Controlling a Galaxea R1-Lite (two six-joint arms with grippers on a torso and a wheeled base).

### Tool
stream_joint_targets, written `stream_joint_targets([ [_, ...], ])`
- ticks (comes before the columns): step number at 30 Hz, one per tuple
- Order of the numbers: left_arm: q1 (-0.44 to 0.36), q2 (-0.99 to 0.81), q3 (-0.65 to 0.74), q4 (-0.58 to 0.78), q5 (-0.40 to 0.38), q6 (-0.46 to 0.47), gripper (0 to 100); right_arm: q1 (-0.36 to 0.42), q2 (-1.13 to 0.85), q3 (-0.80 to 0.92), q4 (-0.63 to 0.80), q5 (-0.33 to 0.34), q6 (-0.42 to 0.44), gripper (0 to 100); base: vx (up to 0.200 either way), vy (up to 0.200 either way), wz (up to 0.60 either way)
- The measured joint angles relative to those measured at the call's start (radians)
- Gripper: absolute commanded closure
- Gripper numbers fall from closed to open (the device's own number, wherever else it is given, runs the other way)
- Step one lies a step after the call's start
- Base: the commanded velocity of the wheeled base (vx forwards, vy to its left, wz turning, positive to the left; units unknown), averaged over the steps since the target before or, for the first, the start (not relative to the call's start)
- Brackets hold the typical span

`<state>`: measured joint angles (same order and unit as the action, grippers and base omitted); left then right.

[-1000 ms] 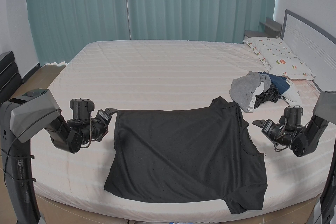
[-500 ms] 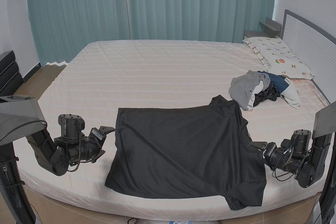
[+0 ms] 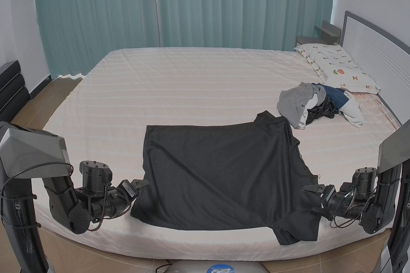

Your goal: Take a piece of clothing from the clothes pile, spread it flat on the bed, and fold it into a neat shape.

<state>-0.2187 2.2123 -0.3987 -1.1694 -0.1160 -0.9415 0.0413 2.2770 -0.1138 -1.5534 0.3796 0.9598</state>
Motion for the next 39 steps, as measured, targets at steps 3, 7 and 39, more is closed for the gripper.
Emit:
stream_joint_targets([
  [3, -0.017, 0.014, 0.017, 0.003, 0.015, 0.016, 0, -0.004, 0.003, 0.000, 0.000, -0.001, 0.000, 0, 0.000, 0.000, 0.00],
  [7, -0.035, 0.030, 0.027, 0.006, 0.036, 0.052, 0, -0.006, 0.006, -0.002, 0.000, -0.001, 0.001, 0, 0.000, 0.000, 0.00],
  [39, -0.067, 0.129, 0.045, 0.010, 0.192, 0.228, 100, -0.013, 0.002, 0.001, 0.000, -0.051, -0.001, 0, 0.000, 0.000, 0.00],
])
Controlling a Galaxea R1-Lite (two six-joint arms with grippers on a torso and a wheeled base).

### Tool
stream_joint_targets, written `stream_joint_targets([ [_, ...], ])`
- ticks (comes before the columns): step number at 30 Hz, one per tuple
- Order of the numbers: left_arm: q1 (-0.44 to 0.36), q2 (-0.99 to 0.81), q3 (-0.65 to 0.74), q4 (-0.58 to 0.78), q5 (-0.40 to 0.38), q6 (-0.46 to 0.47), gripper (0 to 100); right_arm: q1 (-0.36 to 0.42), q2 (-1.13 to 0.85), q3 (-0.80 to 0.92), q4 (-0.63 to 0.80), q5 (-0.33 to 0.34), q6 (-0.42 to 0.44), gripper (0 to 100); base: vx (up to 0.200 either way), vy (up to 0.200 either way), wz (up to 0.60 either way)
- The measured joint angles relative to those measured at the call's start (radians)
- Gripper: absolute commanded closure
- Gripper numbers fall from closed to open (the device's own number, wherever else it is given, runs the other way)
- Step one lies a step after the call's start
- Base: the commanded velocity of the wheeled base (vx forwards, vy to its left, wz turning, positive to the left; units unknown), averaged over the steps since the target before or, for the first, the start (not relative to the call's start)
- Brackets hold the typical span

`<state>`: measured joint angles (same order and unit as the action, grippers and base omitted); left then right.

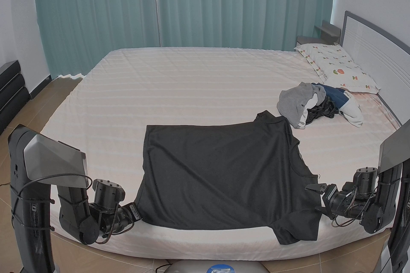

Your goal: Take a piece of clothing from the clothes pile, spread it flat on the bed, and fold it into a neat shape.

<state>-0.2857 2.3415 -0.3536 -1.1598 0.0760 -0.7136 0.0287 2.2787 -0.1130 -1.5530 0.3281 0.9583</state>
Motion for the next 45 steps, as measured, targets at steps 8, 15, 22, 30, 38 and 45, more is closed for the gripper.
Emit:
stream_joint_targets([
  [8, 0.006, -0.009, 0.039, 0.020, 0.019, 0.025, 100, 0.000, -0.012, 0.017, 0.000, -0.013, -0.068, 0, 0.000, 0.000, 0.00],
  [15, 0.014, -0.057, 0.073, 0.105, 0.054, 0.072, 100, -0.013, -0.030, 0.047, 0.000, -0.031, -0.181, 0, 0.000, 0.000, 0.00],
  [22, 0.025, -0.107, 0.078, 0.186, 0.082, 0.083, 100, -0.042, -0.030, 0.087, 0.000, -0.026, -0.309, 0, 0.000, 0.000, 0.00],
  [30, 0.043, -0.123, 0.074, 0.193, 0.083, 0.095, 100, -0.045, 0.046, 0.094, 0.000, -0.027, -0.380, 0, 0.000, 0.000, 0.00],
  [38, 0.045, -0.120, 0.072, 0.190, 0.075, 0.094, 100, -0.044, 0.104, 0.042, 0.000, -0.033, -0.385, 0, 0.000, 0.000, 0.00],
  [45, 0.046, -0.116, 0.065, 0.180, 0.070, 0.089, 100, -0.046, 0.138, -0.024, 0.000, -0.053, -0.378, 100, 0.000, 0.000, 0.00],
])
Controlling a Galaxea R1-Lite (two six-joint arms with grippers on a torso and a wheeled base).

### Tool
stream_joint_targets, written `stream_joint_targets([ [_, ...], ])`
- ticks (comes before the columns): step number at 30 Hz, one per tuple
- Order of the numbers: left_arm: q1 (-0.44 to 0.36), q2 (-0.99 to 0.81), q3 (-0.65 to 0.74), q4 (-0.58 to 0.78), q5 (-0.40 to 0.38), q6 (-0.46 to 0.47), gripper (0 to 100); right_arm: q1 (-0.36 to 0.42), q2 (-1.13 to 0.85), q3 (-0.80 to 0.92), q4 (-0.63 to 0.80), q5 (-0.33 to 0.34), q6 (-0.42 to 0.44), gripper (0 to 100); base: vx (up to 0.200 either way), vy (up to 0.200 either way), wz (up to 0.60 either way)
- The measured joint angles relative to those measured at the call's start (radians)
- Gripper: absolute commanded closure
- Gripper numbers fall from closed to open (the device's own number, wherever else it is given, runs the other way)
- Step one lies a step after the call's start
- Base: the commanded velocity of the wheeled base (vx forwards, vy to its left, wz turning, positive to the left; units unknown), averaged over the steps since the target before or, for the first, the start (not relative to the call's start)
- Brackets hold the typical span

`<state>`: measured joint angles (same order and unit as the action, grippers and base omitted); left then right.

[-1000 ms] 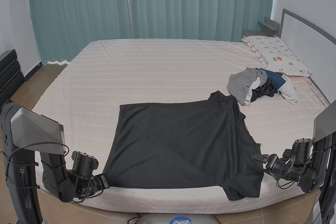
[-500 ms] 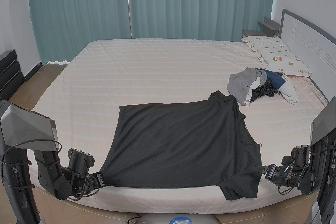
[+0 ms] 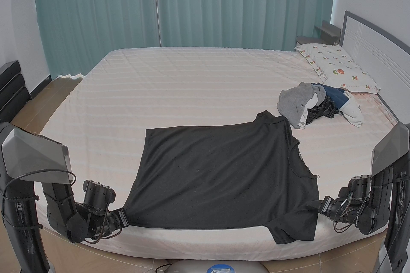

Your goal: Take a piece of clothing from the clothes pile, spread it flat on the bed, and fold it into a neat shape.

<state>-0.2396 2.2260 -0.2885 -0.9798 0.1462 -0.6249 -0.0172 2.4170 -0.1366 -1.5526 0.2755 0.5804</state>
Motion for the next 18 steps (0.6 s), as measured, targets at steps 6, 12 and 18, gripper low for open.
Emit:
stream_joint_targets([
  [6, 0.018, 0.000, -0.023, -0.002, -0.029, -0.030, 100, -0.002, 0.009, -0.068, 0.000, -0.037, 0.003, 100, 0.000, 0.000, 0.00],
  [12, 0.030, -0.001, -0.051, -0.005, -0.041, -0.088, 100, -0.004, -0.004, -0.146, 0.000, -0.046, 0.003, 100, 0.000, 0.000, 0.00],
  [18, 0.031, -0.001, -0.066, -0.031, -0.056, -0.126, 100, -0.004, -0.014, -0.217, 0.021, -0.047, 0.001, 100, 0.000, 0.000, 0.00],
])
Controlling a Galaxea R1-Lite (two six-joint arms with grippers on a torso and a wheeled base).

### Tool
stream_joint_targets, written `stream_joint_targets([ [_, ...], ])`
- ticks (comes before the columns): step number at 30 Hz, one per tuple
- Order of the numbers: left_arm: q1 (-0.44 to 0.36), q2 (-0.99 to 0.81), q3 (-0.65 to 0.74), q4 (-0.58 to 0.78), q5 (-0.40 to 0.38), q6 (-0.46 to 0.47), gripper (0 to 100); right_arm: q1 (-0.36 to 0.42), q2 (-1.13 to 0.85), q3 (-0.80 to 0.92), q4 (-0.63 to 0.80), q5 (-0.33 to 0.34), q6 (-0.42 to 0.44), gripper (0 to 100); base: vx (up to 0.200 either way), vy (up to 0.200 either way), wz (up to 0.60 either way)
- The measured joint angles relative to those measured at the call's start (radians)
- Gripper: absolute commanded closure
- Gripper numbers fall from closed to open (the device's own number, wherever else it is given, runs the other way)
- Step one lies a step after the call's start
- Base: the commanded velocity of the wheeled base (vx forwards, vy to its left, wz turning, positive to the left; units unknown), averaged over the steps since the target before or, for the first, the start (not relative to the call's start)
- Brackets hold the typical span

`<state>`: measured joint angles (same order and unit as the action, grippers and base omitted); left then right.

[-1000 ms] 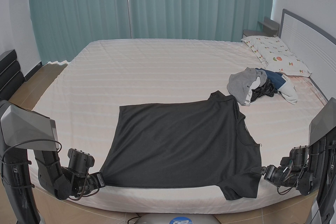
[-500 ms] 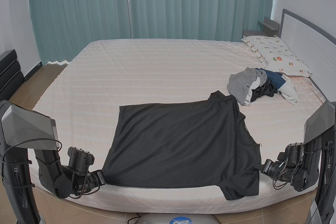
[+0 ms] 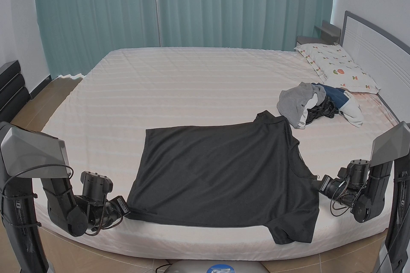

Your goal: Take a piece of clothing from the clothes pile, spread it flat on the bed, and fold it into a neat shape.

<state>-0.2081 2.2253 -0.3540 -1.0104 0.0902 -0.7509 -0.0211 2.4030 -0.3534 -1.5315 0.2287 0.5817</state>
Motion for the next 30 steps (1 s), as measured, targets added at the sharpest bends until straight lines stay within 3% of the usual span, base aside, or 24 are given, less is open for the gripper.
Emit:
stream_joint_targets([
  [3, -0.001, 0.001, -0.002, -0.003, -0.003, -0.005, 100, 0.000, -0.003, -0.003, 0.016, 0.002, -0.004, 100, 0.000, 0.000, 0.00],
  [4, -0.001, 0.001, -0.003, -0.003, -0.003, -0.006, 100, -0.002, -0.005, 0.002, 0.021, 0.004, -0.007, 0, 0.000, 0.000, 0.00],
  [10, -0.001, 0.003, -0.006, -0.020, -0.009, -0.008, 100, -0.034, -0.010, 0.072, 0.035, 0.046, -0.059, 0, 0.000, 0.000, 0.00],
  [23, -0.001, 0.003, 0.001, -0.022, -0.028, -0.009, 100, -0.045, 0.013, 0.109, 0.039, 0.052, -0.073, 0, 0.000, 0.000, 0.00],
  [24, -0.001, 0.003, 0.000, -0.022, -0.028, -0.009, 100, -0.043, 0.020, 0.102, 0.039, 0.052, -0.078, 100, 0.000, 0.000, 0.00],
  [30, 0.000, 0.002, -0.001, -0.023, -0.029, -0.010, 100, -0.041, 0.047, 0.043, 0.056, 0.052, -0.086, 100, 0.000, 0.000, 0.00],
])
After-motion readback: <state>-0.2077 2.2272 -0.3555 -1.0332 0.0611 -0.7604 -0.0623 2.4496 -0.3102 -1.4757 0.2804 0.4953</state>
